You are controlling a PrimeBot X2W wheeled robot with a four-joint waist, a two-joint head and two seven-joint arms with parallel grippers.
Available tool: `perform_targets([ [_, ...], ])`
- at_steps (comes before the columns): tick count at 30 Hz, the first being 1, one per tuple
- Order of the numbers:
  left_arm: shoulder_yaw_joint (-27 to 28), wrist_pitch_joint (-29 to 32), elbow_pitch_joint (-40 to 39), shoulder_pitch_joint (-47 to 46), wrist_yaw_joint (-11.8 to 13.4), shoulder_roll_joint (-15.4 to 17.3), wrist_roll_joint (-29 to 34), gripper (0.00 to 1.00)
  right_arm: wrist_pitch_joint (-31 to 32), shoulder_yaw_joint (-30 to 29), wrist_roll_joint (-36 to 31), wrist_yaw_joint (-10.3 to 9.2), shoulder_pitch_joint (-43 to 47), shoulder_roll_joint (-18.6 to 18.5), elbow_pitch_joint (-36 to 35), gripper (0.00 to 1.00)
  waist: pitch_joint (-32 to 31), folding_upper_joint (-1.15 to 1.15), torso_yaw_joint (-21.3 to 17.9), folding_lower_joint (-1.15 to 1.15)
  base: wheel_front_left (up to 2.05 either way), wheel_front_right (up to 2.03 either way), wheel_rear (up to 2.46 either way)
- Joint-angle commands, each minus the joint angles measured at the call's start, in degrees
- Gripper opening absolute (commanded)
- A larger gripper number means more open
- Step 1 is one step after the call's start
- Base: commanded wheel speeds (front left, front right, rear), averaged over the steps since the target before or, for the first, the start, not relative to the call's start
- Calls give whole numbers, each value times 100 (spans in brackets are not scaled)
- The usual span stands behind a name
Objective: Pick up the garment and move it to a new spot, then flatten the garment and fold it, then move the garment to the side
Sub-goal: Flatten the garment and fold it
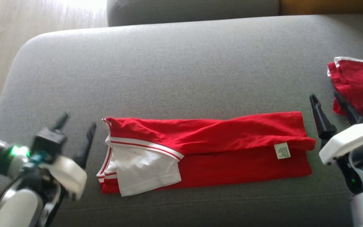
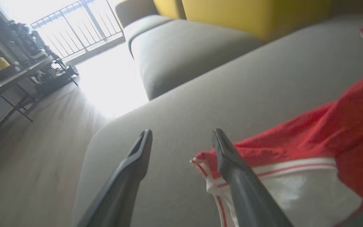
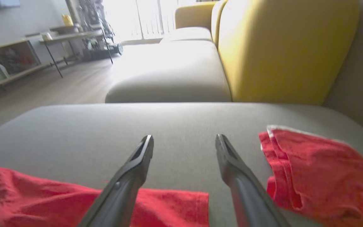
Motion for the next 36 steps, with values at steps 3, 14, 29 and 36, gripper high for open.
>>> perform_targets([
  [3,601,-595,-284,-393,402,-254,-209,100,-540,215,-26,-1,-82,52,-537,100,-106,0,-3,0,0,0,0],
  [14,965,-2112,101,462,1005,-1360,-724,100,-1727,219,-455,-1,678,482,-942,100,-313,0,-45,0,0,0,0],
  [29,1515,-2279,281,1191,555,-2344,-160,100,-1959,84,-492,-1,1066,704,-532,100,-309,0,-106,0,0,0,0],
  [36,1618,-2280,380,1032,218,-2502,132,100,-1797,-220,-277,-1,696,706,155,100,-131,0,-82,0,0,0,0],
])
